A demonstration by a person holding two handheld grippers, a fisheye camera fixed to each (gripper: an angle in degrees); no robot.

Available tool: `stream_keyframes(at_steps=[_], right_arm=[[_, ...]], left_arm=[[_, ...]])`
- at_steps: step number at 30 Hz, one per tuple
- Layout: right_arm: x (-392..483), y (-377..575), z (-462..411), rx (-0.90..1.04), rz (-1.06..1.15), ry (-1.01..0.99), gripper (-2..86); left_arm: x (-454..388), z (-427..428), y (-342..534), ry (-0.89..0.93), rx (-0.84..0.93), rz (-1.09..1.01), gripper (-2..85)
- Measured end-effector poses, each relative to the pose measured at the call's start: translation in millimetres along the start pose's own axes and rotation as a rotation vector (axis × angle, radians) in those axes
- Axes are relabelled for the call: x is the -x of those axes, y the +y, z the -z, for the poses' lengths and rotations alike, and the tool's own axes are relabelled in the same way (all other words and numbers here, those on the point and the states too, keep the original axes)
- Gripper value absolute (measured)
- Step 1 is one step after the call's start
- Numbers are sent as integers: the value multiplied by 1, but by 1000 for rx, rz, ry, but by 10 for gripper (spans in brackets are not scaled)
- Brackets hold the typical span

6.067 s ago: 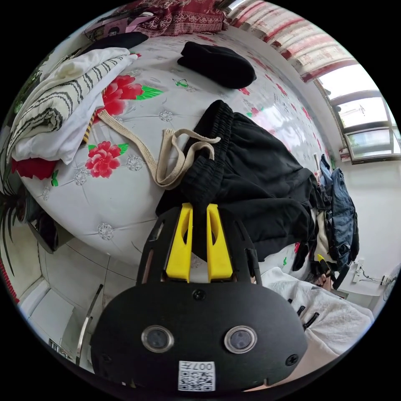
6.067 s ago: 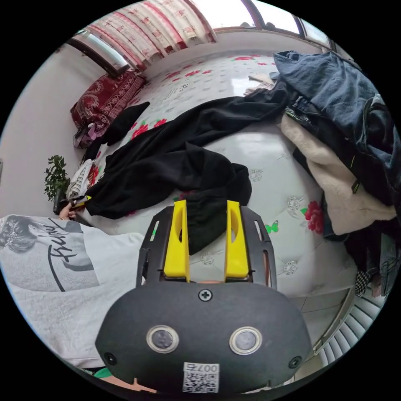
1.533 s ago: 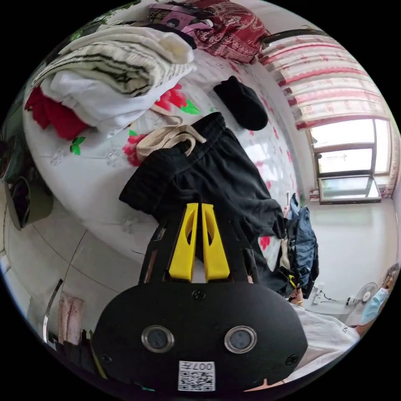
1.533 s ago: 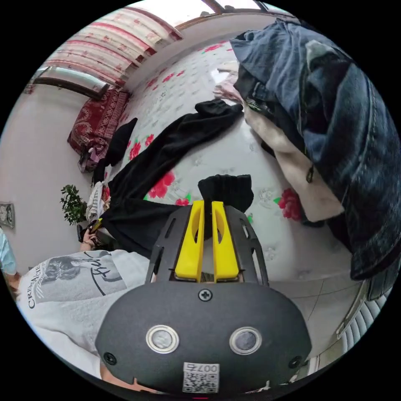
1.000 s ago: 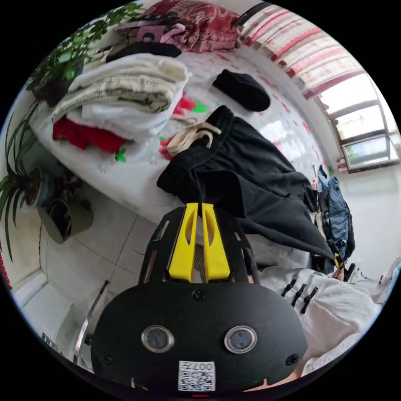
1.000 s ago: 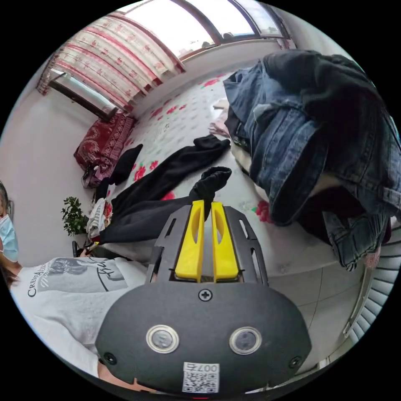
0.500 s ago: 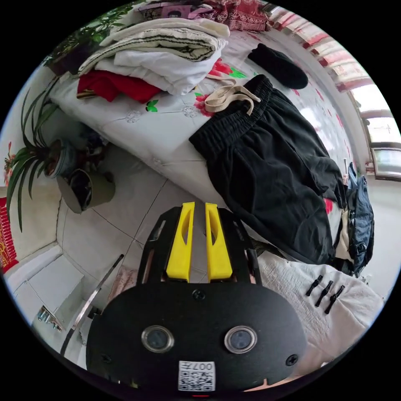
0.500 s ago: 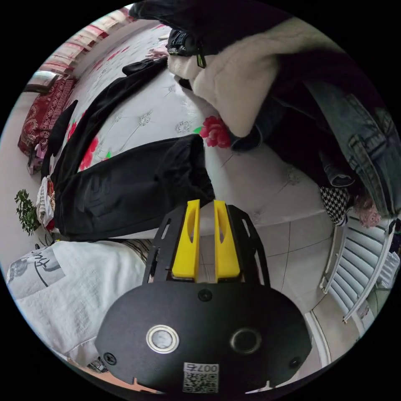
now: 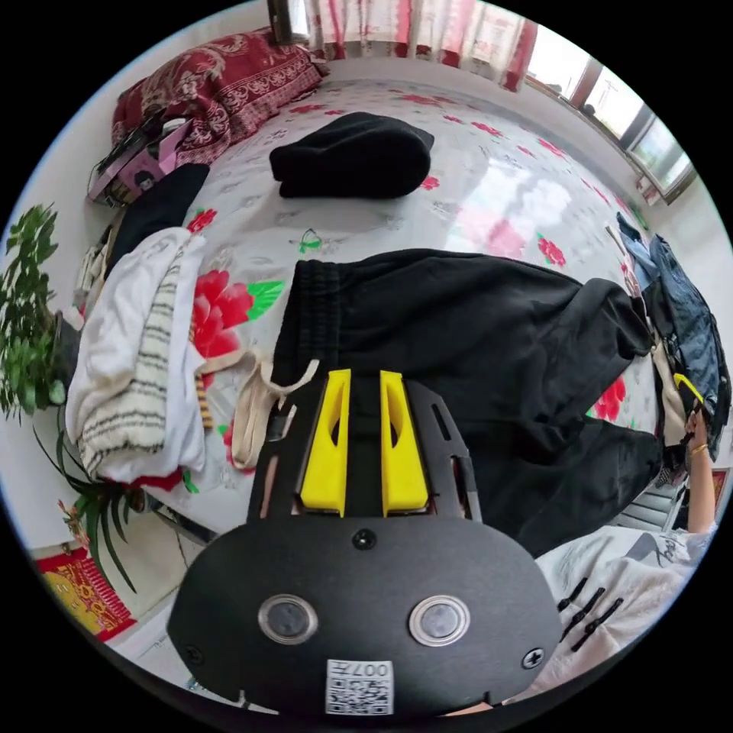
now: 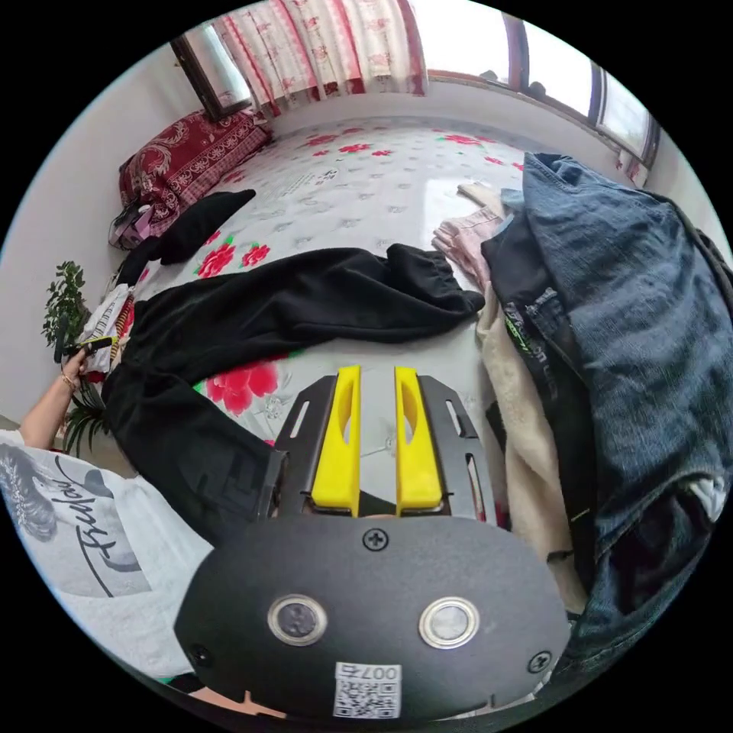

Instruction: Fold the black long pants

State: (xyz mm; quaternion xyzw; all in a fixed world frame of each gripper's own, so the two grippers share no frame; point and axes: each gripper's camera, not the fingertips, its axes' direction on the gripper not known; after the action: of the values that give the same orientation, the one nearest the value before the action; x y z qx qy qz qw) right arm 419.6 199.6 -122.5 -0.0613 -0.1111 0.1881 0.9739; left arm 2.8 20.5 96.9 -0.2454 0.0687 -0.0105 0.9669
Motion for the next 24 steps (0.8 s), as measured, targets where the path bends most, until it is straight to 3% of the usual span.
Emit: stream_keyframes(at_steps=[7, 10, 12, 13, 18, 24], right_arm=[[3, -87, -88, 80, -32, 30, 31], [8, -85, -140, 240, 9, 113, 19], [14, -71, -139, 159, 53, 191, 8], [12, -64, -146, 209, 62, 212, 5], [10, -63, -143, 208, -2, 69, 4], [29, -73, -84, -15, 128, 89, 48]], left_arm=[[-48, -68, -95, -47, 107, -82, 57], [-60, -79, -104, -151, 93, -151, 29], [-54, -87, -107, -297, 112, -169, 4], [-50, -89, -108, -323, 108, -156, 2], [-8, -84, -122, -113, 91, 48, 12], [-30, -33, -102, -72, -82, -114, 60]])
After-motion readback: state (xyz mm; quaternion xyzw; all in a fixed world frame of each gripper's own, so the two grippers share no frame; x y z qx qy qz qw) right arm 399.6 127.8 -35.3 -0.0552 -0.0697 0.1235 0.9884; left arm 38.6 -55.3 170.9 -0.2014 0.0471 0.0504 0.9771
